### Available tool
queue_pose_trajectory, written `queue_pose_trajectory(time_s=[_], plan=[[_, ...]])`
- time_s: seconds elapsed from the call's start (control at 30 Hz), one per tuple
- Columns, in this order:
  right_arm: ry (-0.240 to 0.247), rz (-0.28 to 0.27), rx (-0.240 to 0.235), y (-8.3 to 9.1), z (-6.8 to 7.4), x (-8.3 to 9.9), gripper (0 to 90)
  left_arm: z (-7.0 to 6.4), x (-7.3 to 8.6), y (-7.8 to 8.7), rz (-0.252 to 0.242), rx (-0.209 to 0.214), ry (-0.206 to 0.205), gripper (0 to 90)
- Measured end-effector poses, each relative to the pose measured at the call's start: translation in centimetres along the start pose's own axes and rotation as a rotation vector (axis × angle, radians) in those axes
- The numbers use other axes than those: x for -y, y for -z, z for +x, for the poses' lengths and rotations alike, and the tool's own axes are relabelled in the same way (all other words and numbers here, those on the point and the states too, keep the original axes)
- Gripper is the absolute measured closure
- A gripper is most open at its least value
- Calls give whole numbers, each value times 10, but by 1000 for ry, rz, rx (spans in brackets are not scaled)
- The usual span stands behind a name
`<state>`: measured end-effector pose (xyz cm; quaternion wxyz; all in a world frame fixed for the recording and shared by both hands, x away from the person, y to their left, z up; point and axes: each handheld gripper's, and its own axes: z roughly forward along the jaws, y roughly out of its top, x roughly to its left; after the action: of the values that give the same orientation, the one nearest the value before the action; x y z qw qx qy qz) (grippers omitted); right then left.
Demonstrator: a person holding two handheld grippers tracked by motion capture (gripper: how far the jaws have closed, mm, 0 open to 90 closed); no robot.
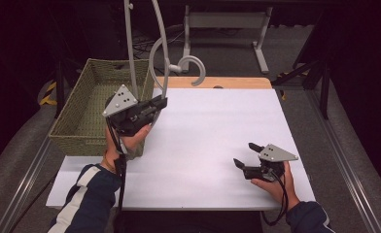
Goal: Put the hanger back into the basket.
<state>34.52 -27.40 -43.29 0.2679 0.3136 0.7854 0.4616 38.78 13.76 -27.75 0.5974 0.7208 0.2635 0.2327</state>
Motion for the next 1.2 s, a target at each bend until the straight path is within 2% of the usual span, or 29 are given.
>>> queue_pose_trajectory(time_s=[0.03,0.1,0.17,0.23,0.33,0.37,0.5,0.53,0.63,0.77,0.8,0.83,0.9,1.03,1.13,1.2], plan=[[2,0,-2,0,0,0,218,0,0,0,0,0,0,824],[-1,6,-3,-1,1,0,218,11,-5,8,29,-31,-8,824],[-2,8,-4,-1,1,0,218,15,-6,10,37,-41,-14,824],[0,11,-5,-2,2,0,218,25,-4,16,52,-70,-14,824],[3,10,-6,-2,2,1,218,37,-1,21,69,-93,-11,824],[4,12,-8,-3,2,1,218,37,-1,21,69,-93,-11,824],[3,19,-8,-4,3,1,218,57,12,25,106,-141,7,823],[3,19,-8,-4,3,1,218,57,12,25,106,-141,7,824],[10,27,-9,-5,3,2,218,75,27,27,156,-167,32,823],[8,28,-11,-6,4,2,218,94,42,28,215,-202,40,824],[13,28,-11,-7,4,2,218,94,42,28,215,-202,40,823],[14,29,-12,-7,4,2,218,101,47,29,242,-215,45,823],[14,31,-14,-7,4,3,218,105,52,31,260,-219,52,823],[14,36,-15,-8,4,3,218,114,61,32,316,-229,39,823],[18,40,-17,-9,5,3,218,117,66,32,339,-232,47,822],[19,45,-17,-9,5,4,218,121,74,32,373,-242,52,821]])
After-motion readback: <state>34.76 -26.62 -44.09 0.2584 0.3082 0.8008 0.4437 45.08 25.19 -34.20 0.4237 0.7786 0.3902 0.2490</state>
